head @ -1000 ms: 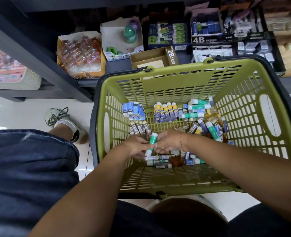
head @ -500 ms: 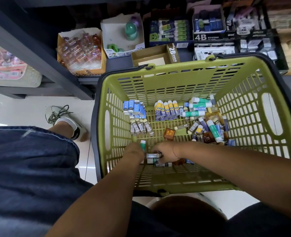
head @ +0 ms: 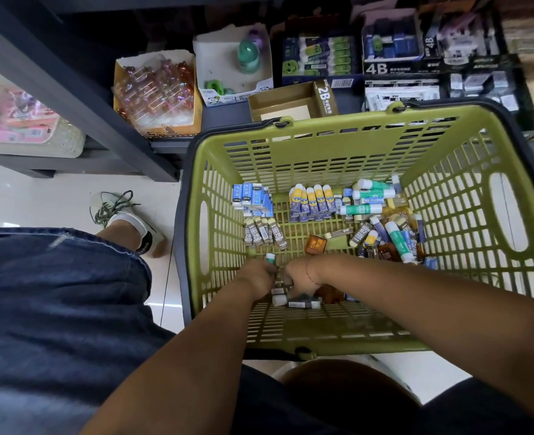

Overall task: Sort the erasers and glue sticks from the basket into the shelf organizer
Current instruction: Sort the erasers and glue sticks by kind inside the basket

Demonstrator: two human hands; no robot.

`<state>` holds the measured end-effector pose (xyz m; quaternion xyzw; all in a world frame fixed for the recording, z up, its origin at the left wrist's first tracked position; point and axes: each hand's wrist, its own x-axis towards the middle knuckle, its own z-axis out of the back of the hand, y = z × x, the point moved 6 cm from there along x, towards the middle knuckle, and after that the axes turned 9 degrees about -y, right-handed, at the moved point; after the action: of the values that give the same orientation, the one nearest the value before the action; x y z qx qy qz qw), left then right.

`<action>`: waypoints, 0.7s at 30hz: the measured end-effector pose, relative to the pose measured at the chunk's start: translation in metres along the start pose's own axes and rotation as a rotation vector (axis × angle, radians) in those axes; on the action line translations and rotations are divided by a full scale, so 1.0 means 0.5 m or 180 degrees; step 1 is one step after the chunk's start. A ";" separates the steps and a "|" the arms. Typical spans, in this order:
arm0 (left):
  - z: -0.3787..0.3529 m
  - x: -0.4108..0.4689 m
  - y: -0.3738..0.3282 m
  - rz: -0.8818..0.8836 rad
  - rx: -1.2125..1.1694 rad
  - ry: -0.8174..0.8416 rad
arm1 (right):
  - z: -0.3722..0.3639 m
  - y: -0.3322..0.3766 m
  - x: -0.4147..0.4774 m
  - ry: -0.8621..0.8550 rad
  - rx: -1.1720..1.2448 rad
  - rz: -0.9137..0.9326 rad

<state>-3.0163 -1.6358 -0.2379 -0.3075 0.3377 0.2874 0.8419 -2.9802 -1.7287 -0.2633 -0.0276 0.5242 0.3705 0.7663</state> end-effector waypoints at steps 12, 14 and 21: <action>-0.003 0.009 0.021 0.0610 -0.0102 0.0190 | -0.005 -0.018 -0.015 -0.0084 0.1566 -0.0175; 0.006 0.010 0.021 0.0827 -0.0607 -0.0010 | 0.002 -0.028 -0.012 -0.0339 0.2160 -0.0351; -0.004 0.008 0.026 0.1128 -0.1465 0.0160 | -0.001 -0.022 0.003 -0.0549 0.3799 -0.0567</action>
<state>-3.0240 -1.6277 -0.2462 -0.4336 0.3328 0.4914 0.6781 -2.9737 -1.7361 -0.2685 0.3930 0.5731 -0.0518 0.7172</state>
